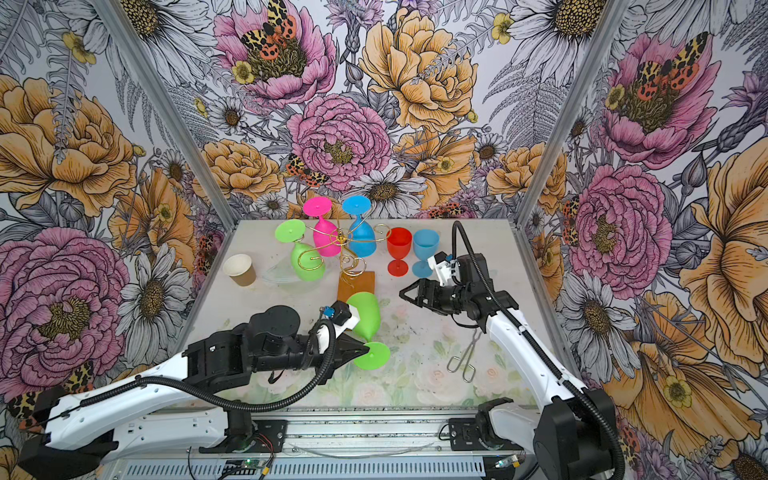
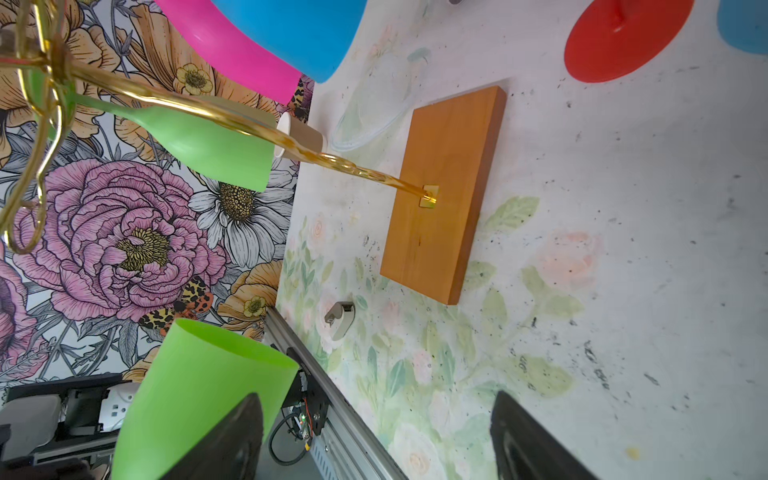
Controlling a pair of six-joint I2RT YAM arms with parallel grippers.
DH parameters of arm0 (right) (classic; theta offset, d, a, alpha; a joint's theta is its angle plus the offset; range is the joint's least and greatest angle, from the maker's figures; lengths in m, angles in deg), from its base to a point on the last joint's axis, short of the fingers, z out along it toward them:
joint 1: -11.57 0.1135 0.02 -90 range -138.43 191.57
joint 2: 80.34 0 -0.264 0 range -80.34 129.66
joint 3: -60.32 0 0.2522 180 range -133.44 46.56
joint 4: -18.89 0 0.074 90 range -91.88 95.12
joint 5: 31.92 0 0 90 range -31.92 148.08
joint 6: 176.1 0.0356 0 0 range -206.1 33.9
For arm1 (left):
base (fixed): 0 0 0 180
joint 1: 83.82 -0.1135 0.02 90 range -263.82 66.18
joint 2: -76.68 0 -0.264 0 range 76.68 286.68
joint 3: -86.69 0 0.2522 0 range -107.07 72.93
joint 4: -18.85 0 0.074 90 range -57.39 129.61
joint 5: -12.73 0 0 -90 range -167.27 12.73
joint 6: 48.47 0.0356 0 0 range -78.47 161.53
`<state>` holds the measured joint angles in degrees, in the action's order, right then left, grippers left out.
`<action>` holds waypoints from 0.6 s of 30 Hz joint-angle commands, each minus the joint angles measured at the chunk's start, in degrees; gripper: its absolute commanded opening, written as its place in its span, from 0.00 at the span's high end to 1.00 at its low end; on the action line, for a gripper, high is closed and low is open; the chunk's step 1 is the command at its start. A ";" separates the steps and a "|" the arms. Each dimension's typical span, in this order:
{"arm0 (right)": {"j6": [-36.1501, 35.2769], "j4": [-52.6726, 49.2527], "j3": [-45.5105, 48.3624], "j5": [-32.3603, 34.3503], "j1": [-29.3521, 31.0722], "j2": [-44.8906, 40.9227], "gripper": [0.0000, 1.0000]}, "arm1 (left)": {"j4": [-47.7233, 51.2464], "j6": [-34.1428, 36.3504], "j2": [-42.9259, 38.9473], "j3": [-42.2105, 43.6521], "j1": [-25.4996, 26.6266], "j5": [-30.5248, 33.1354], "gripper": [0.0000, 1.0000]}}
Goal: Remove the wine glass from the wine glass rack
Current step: 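Swing the green glass to table center with the left gripper while the right approaches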
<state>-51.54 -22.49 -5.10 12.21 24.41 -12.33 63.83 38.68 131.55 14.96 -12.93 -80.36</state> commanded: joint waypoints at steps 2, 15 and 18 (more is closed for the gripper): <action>1.46 -0.41 -3.38 -2.27 0.41 1.98 0.14 | -0.25 13.15 2.63 -2.05 4.82 14.46 1.00; 1.64 -1.05 -8.80 -4.39 0.46 4.91 0.16 | 0.21 32.98 7.15 3.75 18.34 33.94 1.00; 1.67 -1.52 -10.26 -4.93 0.66 5.29 0.17 | 0.29 37.72 8.01 5.72 19.82 38.20 1.00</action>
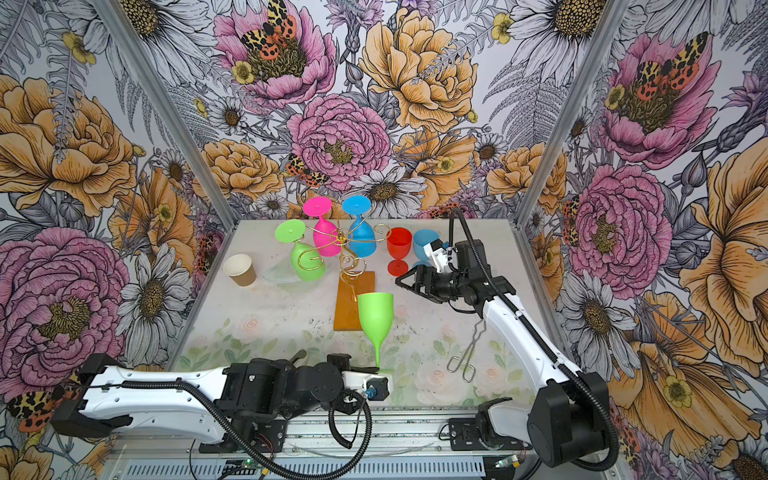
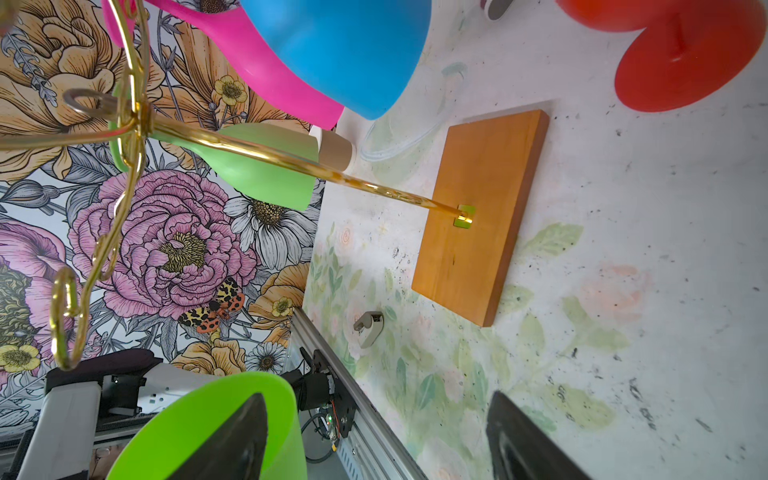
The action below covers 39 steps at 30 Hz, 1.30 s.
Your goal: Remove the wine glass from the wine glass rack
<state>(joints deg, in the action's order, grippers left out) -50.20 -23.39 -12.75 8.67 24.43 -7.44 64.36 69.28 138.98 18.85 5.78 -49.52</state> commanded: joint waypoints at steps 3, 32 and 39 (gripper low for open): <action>0.33 -1.25 -3.89 -2.06 1.28 0.48 0.18 | -0.10 12.83 1.60 4.32 2.45 11.14 1.00; -0.90 -7.43 -4.68 -3.85 11.39 2.23 0.50 | -0.13 40.94 -6.27 14.47 -3.46 19.45 1.00; -1.94 -8.32 -4.88 -2.98 12.28 3.87 0.62 | -0.02 44.79 -7.39 16.02 -4.43 21.32 1.00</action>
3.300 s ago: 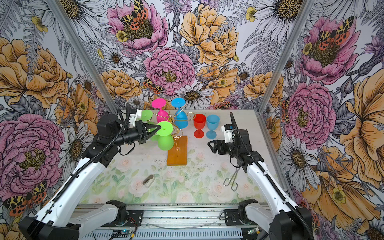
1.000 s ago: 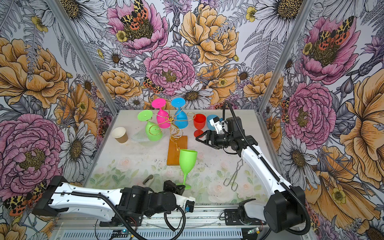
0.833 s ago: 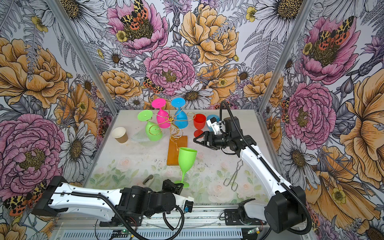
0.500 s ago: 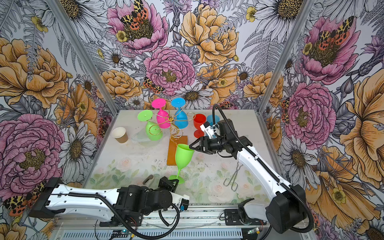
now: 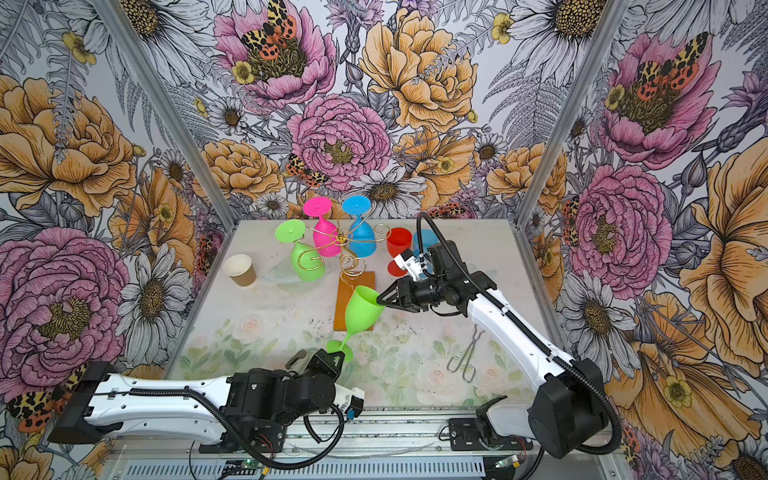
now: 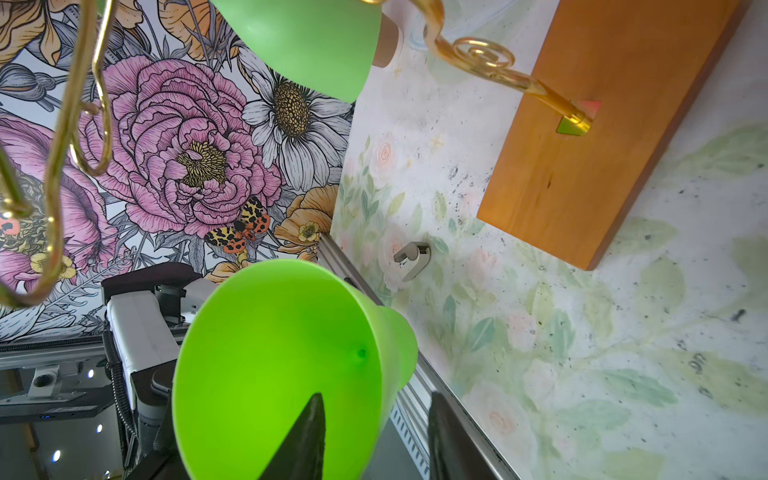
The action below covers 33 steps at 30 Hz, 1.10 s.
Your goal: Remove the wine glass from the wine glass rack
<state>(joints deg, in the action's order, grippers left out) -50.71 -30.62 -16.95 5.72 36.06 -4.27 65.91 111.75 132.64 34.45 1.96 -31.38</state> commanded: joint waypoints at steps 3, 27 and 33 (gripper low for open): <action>-1.65 -1.24 -0.68 -0.29 0.82 1.15 0.65 | -1.55 3.46 -0.43 0.77 -1.03 3.94 1.00; -2.39 -1.52 -3.16 -1.99 0.40 2.85 0.91 | -1.48 4.29 -0.25 0.34 -1.31 3.87 0.87; -2.83 -1.69 -3.73 -1.63 -1.19 2.75 0.94 | -1.48 3.97 -0.86 0.76 -1.34 3.53 0.75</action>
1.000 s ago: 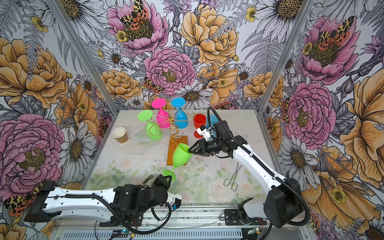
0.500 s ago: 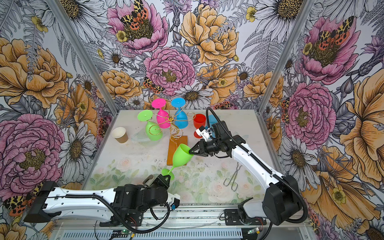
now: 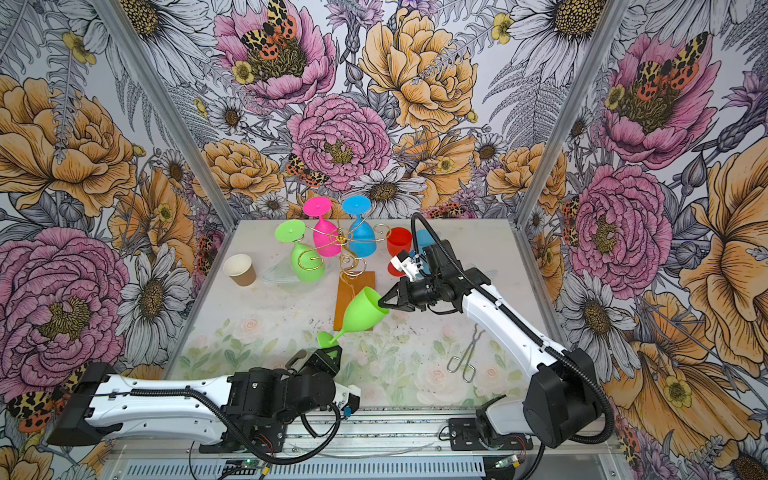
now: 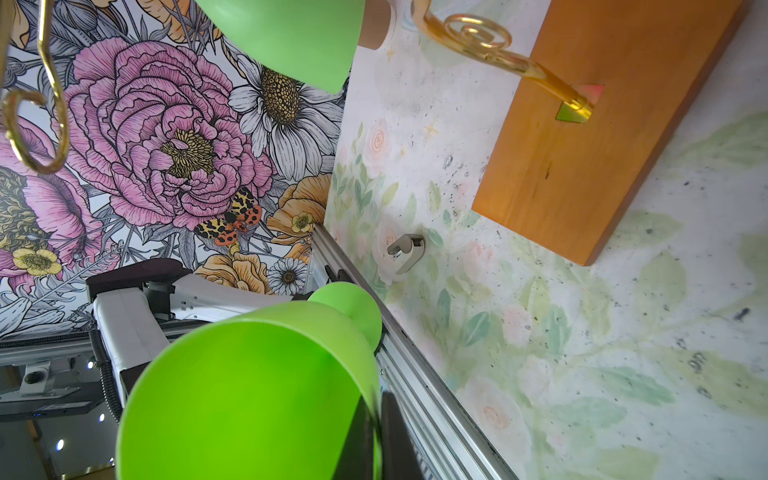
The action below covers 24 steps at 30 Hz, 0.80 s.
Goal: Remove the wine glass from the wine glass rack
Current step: 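Open the left gripper off the glass foot while the right gripper lifts the glass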
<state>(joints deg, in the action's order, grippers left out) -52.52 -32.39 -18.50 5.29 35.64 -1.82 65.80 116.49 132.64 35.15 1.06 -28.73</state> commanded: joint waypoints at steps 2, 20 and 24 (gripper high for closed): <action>-1.24 -0.01 -2.27 -0.65 -1.52 0.21 0.96 | -1.37 -1.04 -1.11 0.50 -0.42 0.77 0.73; -14.59 -15.50 -8.74 29.24 -5.81 -2.05 1.00 | -9.54 -54.81 5.32 -6.34 3.18 4.81 0.31; -15.54 -16.88 -11.20 36.52 -5.78 -1.08 1.00 | -11.49 -66.41 0.92 -6.14 2.69 7.34 0.24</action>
<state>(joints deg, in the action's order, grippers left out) -65.31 -47.02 -26.92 33.44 29.74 -2.00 58.19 64.87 137.08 30.34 3.82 -25.13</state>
